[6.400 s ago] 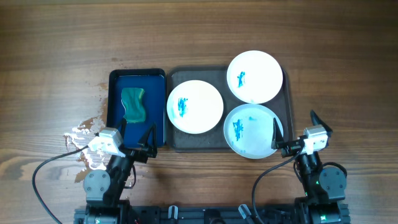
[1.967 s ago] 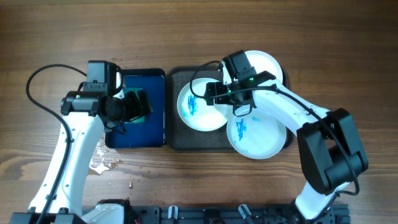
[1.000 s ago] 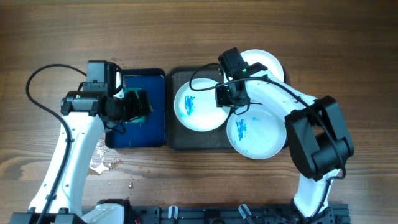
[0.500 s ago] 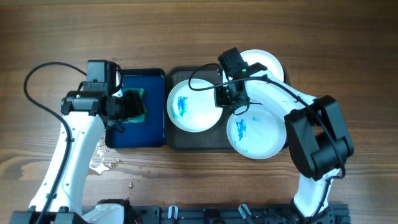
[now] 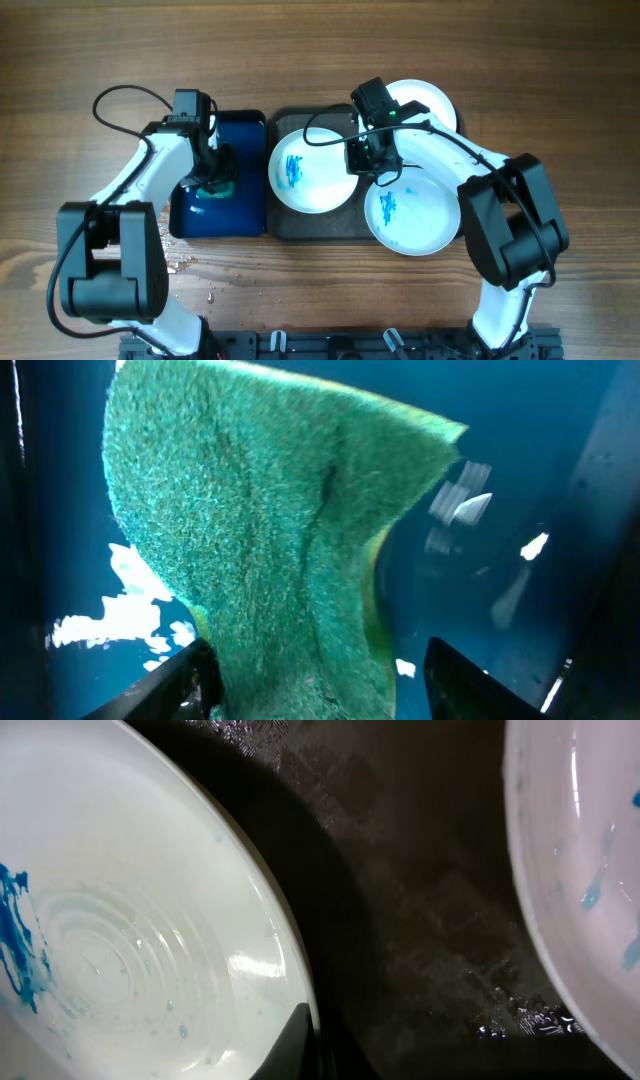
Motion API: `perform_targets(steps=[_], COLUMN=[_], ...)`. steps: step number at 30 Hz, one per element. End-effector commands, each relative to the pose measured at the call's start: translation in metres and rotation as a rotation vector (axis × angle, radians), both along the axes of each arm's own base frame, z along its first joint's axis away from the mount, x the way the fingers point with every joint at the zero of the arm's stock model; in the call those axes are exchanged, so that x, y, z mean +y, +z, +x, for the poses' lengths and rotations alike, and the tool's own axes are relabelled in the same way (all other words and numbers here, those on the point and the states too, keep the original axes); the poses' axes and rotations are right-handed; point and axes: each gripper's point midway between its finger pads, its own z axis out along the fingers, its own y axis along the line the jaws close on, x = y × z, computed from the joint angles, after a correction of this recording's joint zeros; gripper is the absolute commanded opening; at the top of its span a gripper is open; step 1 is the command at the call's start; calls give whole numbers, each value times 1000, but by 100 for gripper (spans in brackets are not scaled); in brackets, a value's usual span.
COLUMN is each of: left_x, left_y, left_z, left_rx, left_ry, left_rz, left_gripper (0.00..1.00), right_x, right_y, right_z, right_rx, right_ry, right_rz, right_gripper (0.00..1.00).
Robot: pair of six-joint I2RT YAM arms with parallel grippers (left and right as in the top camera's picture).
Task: Clean dirty plates on tray and stack at the side
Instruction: 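Grasp the green sponge with the left gripper and lift it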
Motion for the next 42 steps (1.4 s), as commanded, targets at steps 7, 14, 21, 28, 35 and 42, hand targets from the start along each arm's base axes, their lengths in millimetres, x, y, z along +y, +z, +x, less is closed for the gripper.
perform_targets(steps=[7,14,21,28,35,42], left_x=[30,23,-7,-2,-44,-91], left_y=[-6,-4,20,109,141,102], left_z=[16,25,28,14,2,-4], left_rx=[-38,-73,-98,-289,-349,-188], left_ry=[72,69,153,116,-18,-101], left_rz=[23,-12,-210,-142,-282,-413], left_gripper=[50,4,4,4,4,4], right_x=[-5,-5,-5,-5,-5,-3], right_y=[-10,-10,-10,-10,-10,-10], right_z=[-14,-14,-16,-15,-14,-10], right_rx=[64,64,69,64,60,47], right_ry=[1,0,1,18,17,7], right_rz=[-22,-22,-24,-25,-23,-15], right_gripper=[4,4,5,4,4,4])
